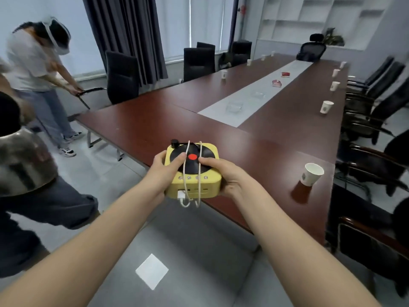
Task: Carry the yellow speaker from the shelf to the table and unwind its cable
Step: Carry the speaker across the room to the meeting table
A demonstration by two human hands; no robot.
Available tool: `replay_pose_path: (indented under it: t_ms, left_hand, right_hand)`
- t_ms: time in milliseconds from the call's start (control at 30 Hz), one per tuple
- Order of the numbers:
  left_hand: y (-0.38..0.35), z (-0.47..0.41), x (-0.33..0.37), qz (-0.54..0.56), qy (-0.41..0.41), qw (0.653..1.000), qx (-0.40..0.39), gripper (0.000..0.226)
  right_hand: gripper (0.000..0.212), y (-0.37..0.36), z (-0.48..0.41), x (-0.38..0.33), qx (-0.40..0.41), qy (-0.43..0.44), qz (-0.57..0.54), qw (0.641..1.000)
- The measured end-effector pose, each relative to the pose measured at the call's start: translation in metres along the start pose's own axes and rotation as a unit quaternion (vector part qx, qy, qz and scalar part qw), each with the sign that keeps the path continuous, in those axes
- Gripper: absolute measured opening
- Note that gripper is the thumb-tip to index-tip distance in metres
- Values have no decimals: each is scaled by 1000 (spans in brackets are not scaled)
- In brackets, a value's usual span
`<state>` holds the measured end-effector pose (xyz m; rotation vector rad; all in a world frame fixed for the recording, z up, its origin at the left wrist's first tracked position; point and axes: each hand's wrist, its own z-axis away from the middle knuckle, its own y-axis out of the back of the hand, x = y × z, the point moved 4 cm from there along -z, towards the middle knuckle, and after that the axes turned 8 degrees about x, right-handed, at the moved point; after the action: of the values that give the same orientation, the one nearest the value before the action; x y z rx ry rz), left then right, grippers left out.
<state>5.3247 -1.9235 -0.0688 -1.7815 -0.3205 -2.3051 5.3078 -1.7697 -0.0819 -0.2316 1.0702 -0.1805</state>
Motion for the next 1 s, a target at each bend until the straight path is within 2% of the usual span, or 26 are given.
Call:
replay_pose_path:
  t_ms: [300,433,600,1000]
  left_hand:
    - [-45,-114,28,-10,-7,998,-55,64]
    - [-74,-168,45,-15,-9,996,-87,62]
    - [-105,-227,61,-9,-12,995,-101,63]
    - [-167,-358,88,-42,-2,987,-155,63]
  right_hand:
    - [61,7,-104,-49,62,16,-20,998]
    - [55,15,-152,-81,77,25,-33,996]
    - [60,25,-209,-111,94,32,-47,994]
    - [53,42,-325,-166,159,51,-65,984]
